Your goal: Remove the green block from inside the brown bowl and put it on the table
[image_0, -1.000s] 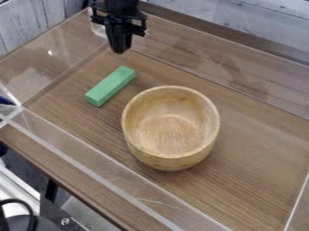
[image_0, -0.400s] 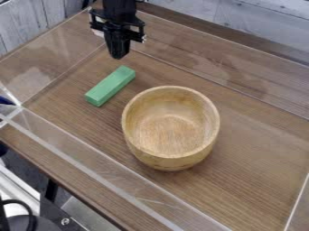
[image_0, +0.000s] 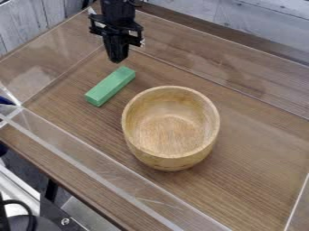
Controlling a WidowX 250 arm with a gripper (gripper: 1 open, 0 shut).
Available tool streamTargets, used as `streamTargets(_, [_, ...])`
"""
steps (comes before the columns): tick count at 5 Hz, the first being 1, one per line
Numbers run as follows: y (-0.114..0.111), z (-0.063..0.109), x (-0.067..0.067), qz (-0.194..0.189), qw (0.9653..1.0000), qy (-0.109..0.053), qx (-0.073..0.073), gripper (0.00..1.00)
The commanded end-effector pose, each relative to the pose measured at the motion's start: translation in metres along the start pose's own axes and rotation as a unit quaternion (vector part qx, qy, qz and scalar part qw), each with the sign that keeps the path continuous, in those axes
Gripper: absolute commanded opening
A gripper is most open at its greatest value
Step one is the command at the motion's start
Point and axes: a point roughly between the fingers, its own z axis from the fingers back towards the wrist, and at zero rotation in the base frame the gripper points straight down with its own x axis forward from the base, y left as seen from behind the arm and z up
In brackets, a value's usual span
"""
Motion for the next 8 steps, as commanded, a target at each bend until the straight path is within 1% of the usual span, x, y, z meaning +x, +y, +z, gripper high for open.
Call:
streamTargets(1, [0.009, 0.019, 0.010, 0.005, 0.9993, -0.035, 0.012, 0.00])
streamTargets(6, [0.014, 0.008, 0.011, 0.007, 0.9996, -0.028, 0.005, 0.00])
streamTargets(7, [0.013, 0.011, 0.012, 0.006, 0.9996, -0.028, 0.005, 1.00])
streamTargets(8, [0.012, 0.015, 0.013, 0.004, 0.9996, -0.027, 0.005, 1.00])
